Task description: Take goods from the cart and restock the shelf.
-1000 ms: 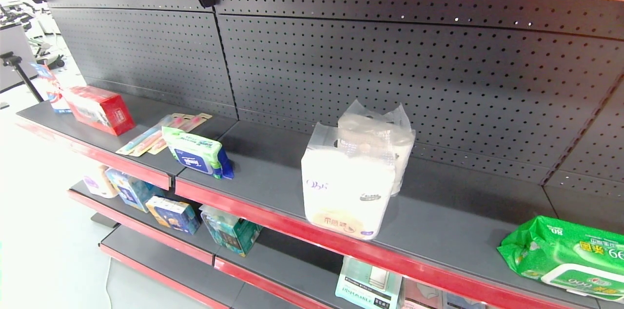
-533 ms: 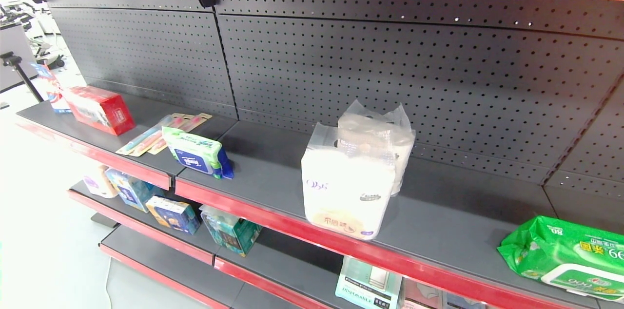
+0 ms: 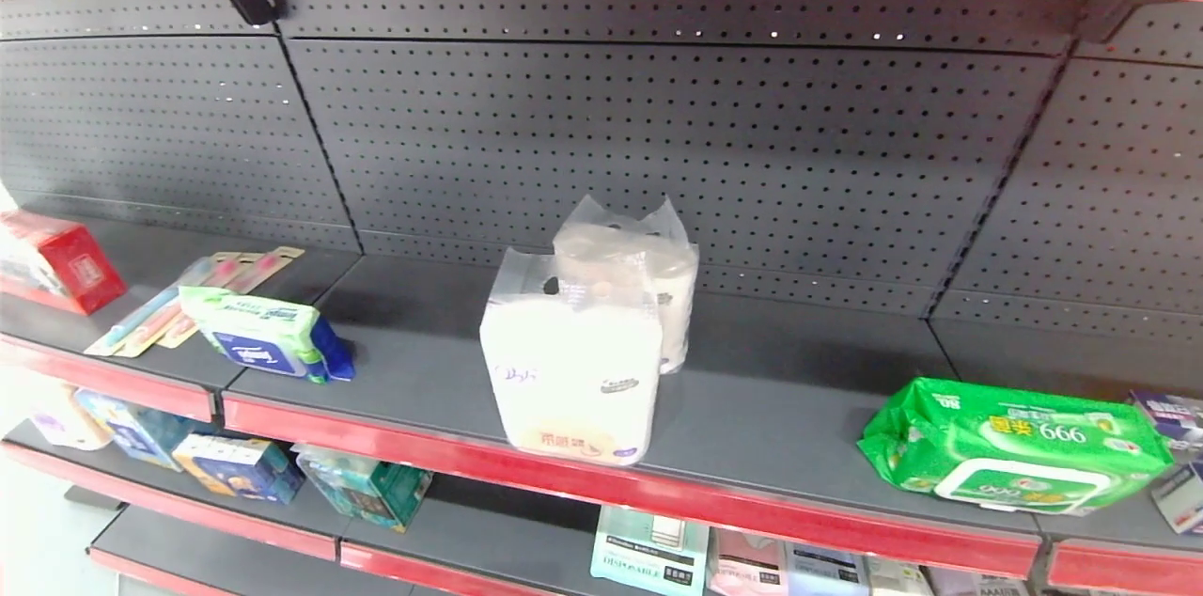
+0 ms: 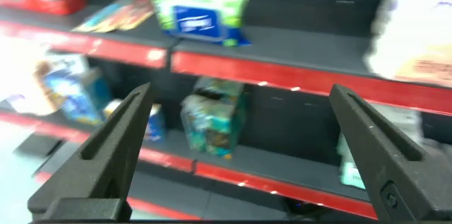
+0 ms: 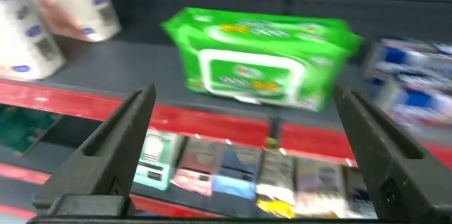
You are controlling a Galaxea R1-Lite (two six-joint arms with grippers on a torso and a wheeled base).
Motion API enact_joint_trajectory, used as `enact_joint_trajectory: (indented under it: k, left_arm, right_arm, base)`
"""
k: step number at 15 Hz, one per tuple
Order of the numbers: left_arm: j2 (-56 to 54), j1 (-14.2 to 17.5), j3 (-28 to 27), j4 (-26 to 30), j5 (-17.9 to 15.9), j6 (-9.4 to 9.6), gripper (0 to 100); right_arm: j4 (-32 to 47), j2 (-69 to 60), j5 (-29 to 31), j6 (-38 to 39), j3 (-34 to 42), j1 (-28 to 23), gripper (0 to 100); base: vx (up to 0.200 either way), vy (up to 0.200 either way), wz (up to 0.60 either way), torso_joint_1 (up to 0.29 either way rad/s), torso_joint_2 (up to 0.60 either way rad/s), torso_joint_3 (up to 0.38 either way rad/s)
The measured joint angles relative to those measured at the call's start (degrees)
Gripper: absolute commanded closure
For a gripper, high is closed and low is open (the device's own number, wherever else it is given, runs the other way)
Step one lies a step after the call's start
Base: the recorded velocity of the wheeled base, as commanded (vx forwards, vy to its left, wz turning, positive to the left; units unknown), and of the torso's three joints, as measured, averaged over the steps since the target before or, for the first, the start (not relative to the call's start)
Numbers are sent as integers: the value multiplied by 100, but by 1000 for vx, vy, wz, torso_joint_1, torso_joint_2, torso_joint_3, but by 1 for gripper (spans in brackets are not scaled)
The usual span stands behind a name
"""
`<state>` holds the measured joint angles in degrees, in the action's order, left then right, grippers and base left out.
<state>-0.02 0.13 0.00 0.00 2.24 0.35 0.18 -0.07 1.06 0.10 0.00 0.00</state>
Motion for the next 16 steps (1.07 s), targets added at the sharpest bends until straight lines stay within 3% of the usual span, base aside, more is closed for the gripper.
enact_joint_trajectory:
  k: [7, 16]
  left_arm:
    - [0, -2, 0, 2, 2, 2, 0]
    - [0, 7, 0, 0, -1, 0, 0]
  right_arm:
    - [2, 0, 0, -5, 0, 0, 0]
    - [11, 0, 0, -10, 0, 5, 0]
  base:
    - [0, 0, -600, 4, 4, 4]
    - [0, 0, 0, 0, 0, 0]
